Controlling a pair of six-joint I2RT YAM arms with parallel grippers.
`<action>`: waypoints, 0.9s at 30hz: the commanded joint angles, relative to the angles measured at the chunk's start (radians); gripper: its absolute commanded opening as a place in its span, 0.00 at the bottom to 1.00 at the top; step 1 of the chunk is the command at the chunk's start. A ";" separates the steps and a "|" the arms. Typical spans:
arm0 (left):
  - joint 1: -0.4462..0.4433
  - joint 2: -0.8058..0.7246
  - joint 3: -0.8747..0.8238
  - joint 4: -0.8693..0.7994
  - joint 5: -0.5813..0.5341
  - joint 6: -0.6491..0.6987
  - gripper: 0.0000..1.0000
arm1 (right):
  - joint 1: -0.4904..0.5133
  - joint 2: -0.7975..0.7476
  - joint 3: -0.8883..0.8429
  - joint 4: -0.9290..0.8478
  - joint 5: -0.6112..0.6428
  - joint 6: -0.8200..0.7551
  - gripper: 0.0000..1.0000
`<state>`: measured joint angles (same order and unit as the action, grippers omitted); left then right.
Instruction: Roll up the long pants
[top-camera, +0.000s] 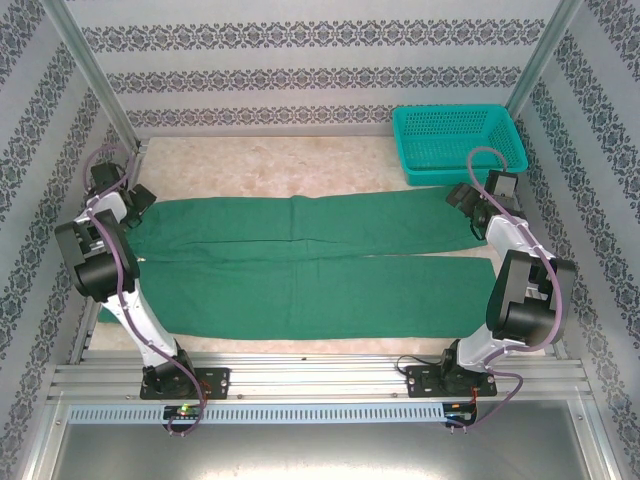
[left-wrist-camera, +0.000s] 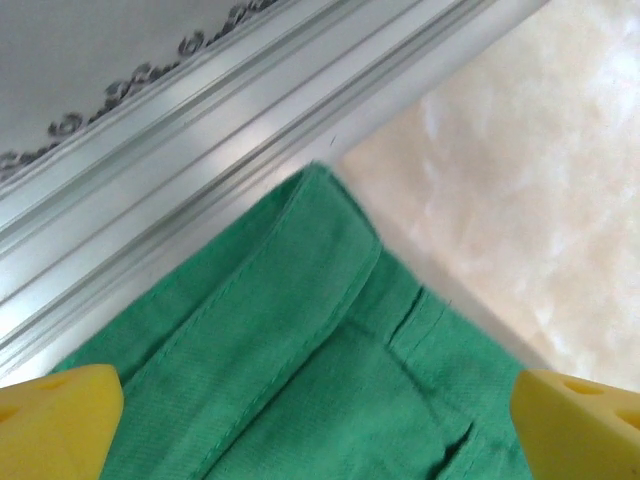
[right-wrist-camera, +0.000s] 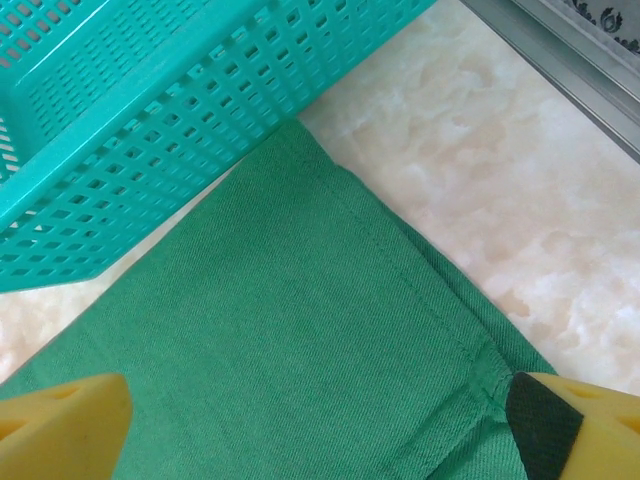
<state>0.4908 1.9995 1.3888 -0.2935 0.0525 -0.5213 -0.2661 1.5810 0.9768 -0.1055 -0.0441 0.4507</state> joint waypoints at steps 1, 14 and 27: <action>-0.010 0.035 0.061 -0.032 -0.016 -0.016 1.00 | -0.005 -0.005 -0.005 -0.005 -0.020 0.017 0.98; -0.057 0.163 0.248 -0.208 -0.095 0.077 0.99 | -0.004 0.033 0.041 -0.005 -0.033 0.064 0.98; -0.056 0.229 0.326 -0.335 -0.140 0.074 0.84 | -0.001 0.070 0.069 -0.017 -0.039 0.077 0.98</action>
<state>0.4332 2.1918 1.6802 -0.5484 -0.0647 -0.4679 -0.2661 1.6444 1.0176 -0.1055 -0.0727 0.5102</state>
